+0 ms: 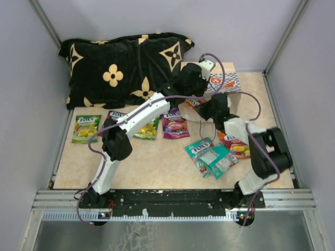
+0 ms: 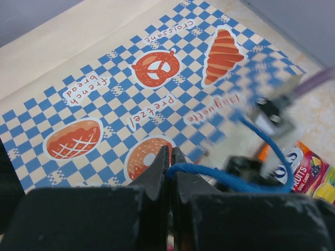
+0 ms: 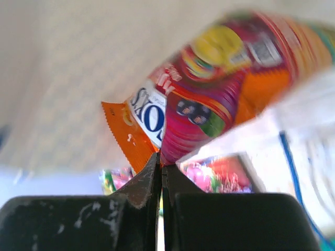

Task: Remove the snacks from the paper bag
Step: Take out the snack from the paper bag, then place the snack at the center of the board.

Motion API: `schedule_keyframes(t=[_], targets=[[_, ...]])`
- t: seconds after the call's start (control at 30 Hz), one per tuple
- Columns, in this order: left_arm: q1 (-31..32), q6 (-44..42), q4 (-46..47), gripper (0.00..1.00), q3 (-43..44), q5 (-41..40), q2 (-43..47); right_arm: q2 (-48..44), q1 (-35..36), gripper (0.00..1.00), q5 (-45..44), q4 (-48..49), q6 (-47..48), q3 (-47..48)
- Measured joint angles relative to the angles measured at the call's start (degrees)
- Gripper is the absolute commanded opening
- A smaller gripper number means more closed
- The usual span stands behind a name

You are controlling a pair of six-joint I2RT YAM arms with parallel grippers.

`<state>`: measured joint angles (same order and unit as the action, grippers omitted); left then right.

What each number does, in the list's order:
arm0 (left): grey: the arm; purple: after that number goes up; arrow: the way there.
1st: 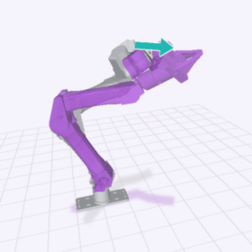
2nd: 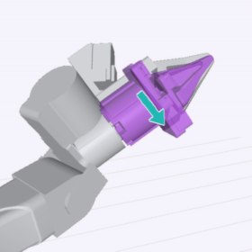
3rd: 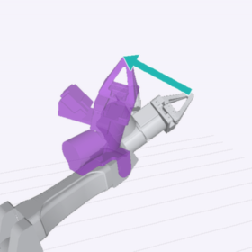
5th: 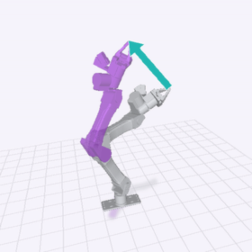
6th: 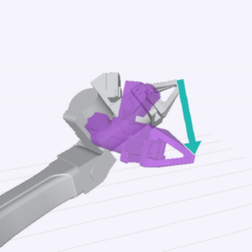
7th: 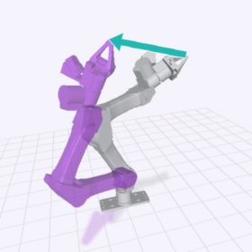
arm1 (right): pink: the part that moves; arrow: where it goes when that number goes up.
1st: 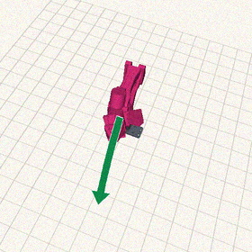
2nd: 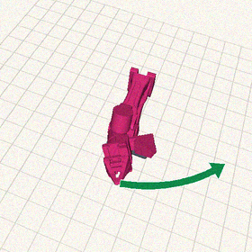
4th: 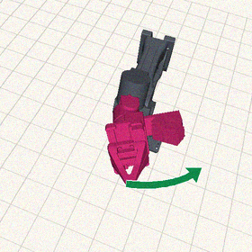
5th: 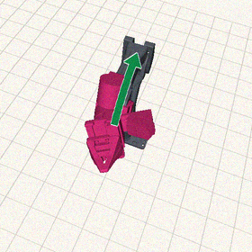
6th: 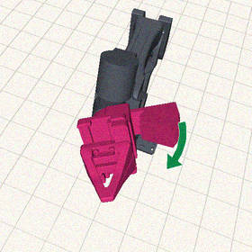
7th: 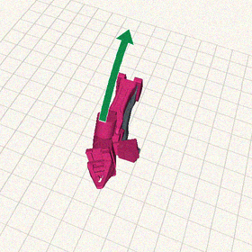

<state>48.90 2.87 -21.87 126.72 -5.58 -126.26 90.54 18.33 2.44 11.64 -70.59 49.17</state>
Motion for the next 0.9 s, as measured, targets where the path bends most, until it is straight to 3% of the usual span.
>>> schedule_keyframes(t=[0.4,0.67,0.83,0.9], targets=[[-1.95,-0.70,0.09,0.00,0.04,-0.76,0.00,-40.74,2.27,0.00,6.78,-36.41,22.40,-2.27],[-2.29,-3.17,4.52,0.00,0.79,-2.84,-0.94,-51.47,2.29,0.00,6.56,-58.16,25.94,-2.71],[-2.29,-5.68,10.16,0.00,2.49,-5.31,-1.57,-56.85,2.29,0.00,4.44,-64.96,26.23,-3.91],[-2.29,-6.54,13.03,0.00,2.99,-5.92,-1.77,-57.81,2.29,0.05,3.89,-66.05,26.49,-5.31]])
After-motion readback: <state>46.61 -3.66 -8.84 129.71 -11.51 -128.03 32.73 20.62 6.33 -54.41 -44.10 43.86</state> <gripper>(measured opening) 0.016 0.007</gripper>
